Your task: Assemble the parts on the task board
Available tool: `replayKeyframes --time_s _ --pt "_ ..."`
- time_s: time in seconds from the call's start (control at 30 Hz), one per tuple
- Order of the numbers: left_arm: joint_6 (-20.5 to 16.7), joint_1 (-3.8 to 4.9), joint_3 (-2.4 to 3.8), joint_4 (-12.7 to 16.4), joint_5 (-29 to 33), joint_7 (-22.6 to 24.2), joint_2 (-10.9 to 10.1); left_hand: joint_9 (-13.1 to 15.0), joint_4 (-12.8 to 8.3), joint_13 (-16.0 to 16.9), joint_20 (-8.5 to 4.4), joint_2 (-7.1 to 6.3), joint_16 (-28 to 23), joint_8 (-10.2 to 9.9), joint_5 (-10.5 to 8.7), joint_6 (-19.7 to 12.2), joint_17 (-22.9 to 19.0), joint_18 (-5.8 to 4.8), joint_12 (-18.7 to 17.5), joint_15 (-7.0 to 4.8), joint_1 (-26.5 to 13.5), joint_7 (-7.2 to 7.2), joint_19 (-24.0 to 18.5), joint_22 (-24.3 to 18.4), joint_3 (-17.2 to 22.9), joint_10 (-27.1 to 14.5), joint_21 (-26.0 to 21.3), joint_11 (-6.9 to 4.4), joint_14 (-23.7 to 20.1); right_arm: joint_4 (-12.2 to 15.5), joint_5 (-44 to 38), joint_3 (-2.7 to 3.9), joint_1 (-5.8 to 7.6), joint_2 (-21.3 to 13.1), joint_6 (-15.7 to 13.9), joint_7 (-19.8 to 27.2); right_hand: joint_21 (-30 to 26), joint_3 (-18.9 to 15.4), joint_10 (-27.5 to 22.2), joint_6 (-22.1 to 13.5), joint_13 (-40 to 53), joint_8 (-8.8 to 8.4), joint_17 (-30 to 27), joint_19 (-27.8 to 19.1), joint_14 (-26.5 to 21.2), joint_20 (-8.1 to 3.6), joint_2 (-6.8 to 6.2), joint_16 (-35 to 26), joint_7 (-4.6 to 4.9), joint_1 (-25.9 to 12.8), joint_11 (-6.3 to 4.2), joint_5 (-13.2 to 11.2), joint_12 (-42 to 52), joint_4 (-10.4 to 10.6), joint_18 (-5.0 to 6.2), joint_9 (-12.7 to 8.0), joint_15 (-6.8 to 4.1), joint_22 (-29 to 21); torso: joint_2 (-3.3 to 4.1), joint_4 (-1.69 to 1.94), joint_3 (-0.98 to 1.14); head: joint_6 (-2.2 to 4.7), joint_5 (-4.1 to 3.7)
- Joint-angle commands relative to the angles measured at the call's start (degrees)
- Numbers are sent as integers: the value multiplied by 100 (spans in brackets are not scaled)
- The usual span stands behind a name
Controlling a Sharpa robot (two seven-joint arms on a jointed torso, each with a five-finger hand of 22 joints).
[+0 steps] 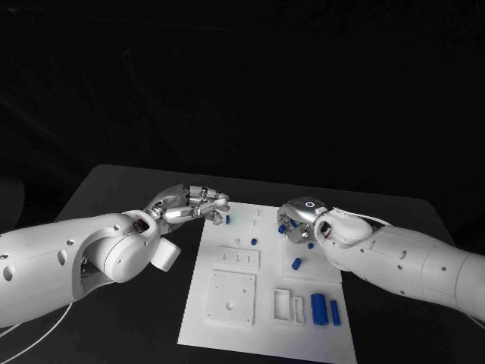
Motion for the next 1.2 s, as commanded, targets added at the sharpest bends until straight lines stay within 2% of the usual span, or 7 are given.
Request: replayKeyframes --time_s 0.03,0.2,0.33,0.6,0.83,0.97,1.2 --pt "39 7 4 -11 -16 37 24 6 1 -1 -12 -20 -35 -22 -22 -18 8 60 -32 21 -24 213 -12 -9 34 34 -29 -16 14 30 -11 -9 1 -4 -56 -263 43 20 26 69 18 33 -4 2 -21 -31 56 40 -9 19 -9 -3 30 -35 274 114 -63 119 3 -1 -5 36 1" --pt "39 7 4 -32 -16 29 29 6 -1 -1 -13 -16 -39 -22 -22 -19 10 59 -37 21 -19 213 -13 -9 37 35 -30 -15 14 158 -27 56 111 1 -134 -476 71 40 42 90 44 39 -8 7 -20 -32 46 56 -20 1 -18 -3 26 -47 274 133 -72 117 -1 -21 -10 44 21" --pt "35 7 4 -62 -16 25 39 6 -2 -1 -13 -16 -41 -23 -22 -20 11 58 -40 21 -15 213 -14 -9 38 35 -30 -15 15 210 -30 123 168 12 -165 -576 91 56 53 105 63 41 -10 11 -18 -35 33 70 -26 -9 -23 -3 22 -58 274 146 -76 116 -2 -15 -15 69 5" --pt "35 7 3 -99 -16 21 56 6 -4 -1 -14 -14 -46 -25 -22 -22 13 57 -46 21 -9 213 -15 -9 40 36 -31 -14 15 214 -68 144 179 79 -183 -773 110 72 62 117 80 41 -13 15 -17 -37 24 83 -31 -21 -26 -3 18 -65 274 157 -80 114 9 1 -23 97 12" --pt "40 7 2 -114 -16 23 88 6 -4 -1 -14 -14 -49 -26 -22 -24 15 55 -53 21 -6 214 -17 -9 40 35 -32 -13 15 14 -188 160 178 305 -251 -932 121 93 62 122 91 38 -16 14 -20 -38 21 89 -34 -22 -27 -2 9 -71 274 163 -81 112 7 -14 -21 127 35" --pt "38 7 3 -129 -16 26 122 6 -4 -2 -14 -10 -52 -27 -22 -25 16 54 -56 22 -5 215 -18 -9 40 35 -32 -12 16 -98 -251 176 177 424 -268 -961 127 107 62 124 98 36 -19 14 -21 -38 17 92 -36 -21 -27 -2 5 -76 274 167 -81 110 11 -5 -15 154 36" --pt "47 6 3 -145 -16 33 174 7 -2 -2 -13 -8 -55 -28 -22 -26 17 52 -61 22 -5 216 -18 -9 40 35 -32 -11 16 -321 -285 183 169 624 -285 -968 134 122 61 127 105 33 -22 15 -23 -37 15 96 -37 -22 -27 -2 -1 -80 274 171 -80 109 11 9 -21 160 35"
